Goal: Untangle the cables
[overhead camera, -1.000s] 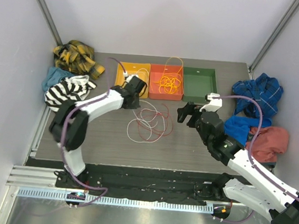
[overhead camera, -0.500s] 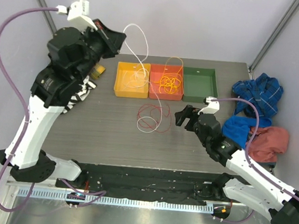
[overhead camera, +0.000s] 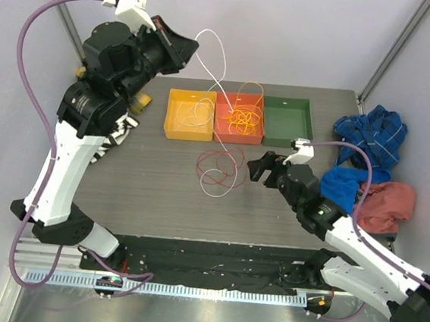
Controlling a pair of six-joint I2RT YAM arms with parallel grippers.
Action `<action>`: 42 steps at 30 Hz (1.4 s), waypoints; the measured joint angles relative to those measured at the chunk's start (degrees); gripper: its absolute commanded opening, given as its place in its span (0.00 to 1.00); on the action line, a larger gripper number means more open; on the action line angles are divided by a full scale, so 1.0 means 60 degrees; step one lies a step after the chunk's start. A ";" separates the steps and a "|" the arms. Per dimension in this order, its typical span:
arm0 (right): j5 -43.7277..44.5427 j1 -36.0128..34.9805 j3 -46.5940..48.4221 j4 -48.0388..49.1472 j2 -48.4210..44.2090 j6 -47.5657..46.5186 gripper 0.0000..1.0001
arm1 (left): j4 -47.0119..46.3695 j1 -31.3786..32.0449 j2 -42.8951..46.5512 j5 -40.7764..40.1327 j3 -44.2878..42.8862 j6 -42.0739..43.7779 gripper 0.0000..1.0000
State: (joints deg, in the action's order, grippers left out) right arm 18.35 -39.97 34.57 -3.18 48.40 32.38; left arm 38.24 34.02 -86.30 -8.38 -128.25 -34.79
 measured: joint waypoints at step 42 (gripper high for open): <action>0.3530 -0.1107 0.0251 -0.2138 -0.3300 -0.0291 0.84 | -0.1366 0.4932 -0.3803 -0.1351 0.7781 0.0091 0.58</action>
State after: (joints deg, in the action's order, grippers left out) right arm 39.53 -46.61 36.07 -16.01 28.60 30.63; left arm 30.04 63.61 -109.12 -16.49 -81.56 -34.24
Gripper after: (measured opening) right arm 0.841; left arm 0.294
